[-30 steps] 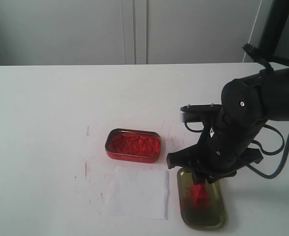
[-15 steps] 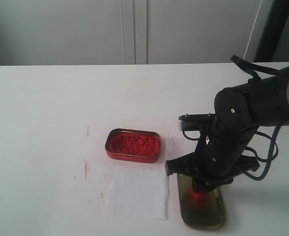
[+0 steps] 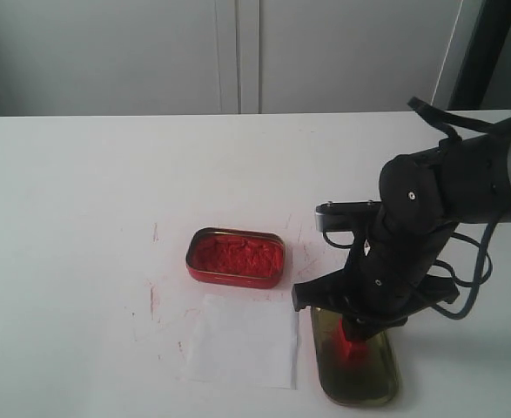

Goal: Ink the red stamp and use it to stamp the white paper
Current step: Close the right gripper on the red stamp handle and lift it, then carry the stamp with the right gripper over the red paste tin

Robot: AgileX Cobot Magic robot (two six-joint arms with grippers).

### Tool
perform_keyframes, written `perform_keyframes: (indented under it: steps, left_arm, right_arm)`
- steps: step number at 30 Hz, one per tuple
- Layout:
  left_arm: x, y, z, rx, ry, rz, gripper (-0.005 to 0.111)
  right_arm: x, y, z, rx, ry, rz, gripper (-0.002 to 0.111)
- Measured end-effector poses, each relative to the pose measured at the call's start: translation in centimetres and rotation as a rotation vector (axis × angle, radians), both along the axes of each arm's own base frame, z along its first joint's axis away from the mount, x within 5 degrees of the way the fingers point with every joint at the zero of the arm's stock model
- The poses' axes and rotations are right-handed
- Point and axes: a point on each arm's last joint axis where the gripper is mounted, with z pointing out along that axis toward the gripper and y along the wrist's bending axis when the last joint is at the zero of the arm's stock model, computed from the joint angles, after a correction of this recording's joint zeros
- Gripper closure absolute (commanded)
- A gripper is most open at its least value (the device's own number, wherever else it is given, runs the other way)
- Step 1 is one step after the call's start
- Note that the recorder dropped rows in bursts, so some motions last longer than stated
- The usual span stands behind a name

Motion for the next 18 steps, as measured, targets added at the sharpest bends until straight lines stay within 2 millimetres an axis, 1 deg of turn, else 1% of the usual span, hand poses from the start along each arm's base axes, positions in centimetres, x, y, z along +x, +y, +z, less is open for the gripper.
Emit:
perform_keyframes:
  steps: [3, 7, 11, 12, 13, 18]
  left_arm:
    - [0.0, 0.0, 0.0, 0.000, 0.000, 0.000, 0.107]
    - [0.0, 0.0, 0.0, 0.002, 0.000, 0.000, 0.107]
    - [0.0, 0.0, 0.0, 0.002, 0.000, 0.000, 0.107]
    - [0.0, 0.0, 0.0, 0.002, 0.000, 0.000, 0.107]
    - [0.0, 0.0, 0.0, 0.002, 0.000, 0.000, 0.107]
    - [0.0, 0.0, 0.0, 0.002, 0.000, 0.000, 0.107]
  right_arm:
    - [0.0, 0.0, 0.3, 0.004, -0.008, 0.000, 0.108]
    - [-0.1, -0.1, 1.3, 0.017, -0.042, 0.012, 0.108]
    - [-0.2, -0.1, 2.8, 0.024, -0.075, 0.054, 0.108]
    - [0.1, 0.0, 3.5, 0.028, -0.089, 0.077, 0.108]
    - [0.1, 0.0, 3.7, 0.027, -0.090, 0.086, 0.108]
    - [1.6, 0.9, 6.0, 0.043, -0.178, 0.191, 0.108]
